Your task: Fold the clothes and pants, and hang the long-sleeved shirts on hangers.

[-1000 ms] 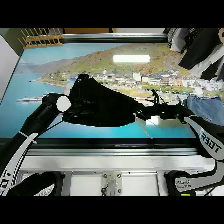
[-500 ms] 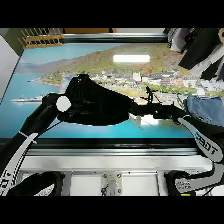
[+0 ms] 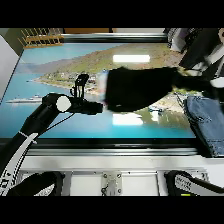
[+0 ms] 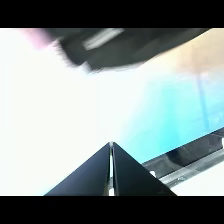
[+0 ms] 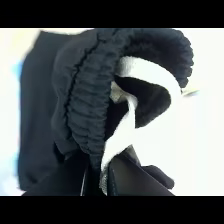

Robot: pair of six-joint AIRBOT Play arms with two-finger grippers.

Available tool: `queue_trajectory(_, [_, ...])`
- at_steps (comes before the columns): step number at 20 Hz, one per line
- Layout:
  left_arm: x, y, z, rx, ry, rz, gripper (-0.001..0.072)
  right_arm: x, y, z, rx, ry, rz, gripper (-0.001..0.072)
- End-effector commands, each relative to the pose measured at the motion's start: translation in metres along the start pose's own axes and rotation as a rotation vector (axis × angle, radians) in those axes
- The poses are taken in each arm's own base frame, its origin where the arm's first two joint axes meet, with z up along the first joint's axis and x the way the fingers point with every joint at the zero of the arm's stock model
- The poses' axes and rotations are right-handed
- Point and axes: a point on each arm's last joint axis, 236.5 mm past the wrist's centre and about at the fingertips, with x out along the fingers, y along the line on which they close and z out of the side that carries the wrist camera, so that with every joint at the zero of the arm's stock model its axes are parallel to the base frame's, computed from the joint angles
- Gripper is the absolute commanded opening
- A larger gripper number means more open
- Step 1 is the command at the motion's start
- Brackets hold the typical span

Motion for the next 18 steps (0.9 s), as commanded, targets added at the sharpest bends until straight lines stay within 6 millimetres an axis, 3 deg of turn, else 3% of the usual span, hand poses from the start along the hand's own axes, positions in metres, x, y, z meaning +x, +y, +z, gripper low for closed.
queue_trajectory(1, [0.000,0.000,0.000,0.001,-0.001,0.000,0.0008,-0.119,-0.084,0.070,0.160,-0.247,-0.238,0.0020])
queue_trajectory(4, [0.000,0.000,0.000,0.001,-0.001,0.000,0.0008,-0.184,-0.138,0.062,0.275,-0.275,-0.346,0.0020])
queue_trajectory(7, [0.000,0.000,0.000,0.001,-0.001,0.000,0.0008,-0.226,-0.178,0.037,0.374,-0.256,-0.491,0.0020])
queue_trajectory(11, [0.000,0.000,0.000,0.002,0.001,0.000,0.0008,-0.235,-0.193,-0.013,0.411,-0.113,-0.599,0.0020])
queue_trajectory(15, [0.000,0.000,-0.001,0.003,0.003,0.002,0.0008,-0.266,-0.217,-0.072,0.448,0.013,-0.818,0.0020])
queue_trajectory(18, [0.000,0.000,-0.001,0.003,0.006,0.002,0.0008,-0.278,-0.234,-0.112,0.472,0.068,-0.933,0.0020])
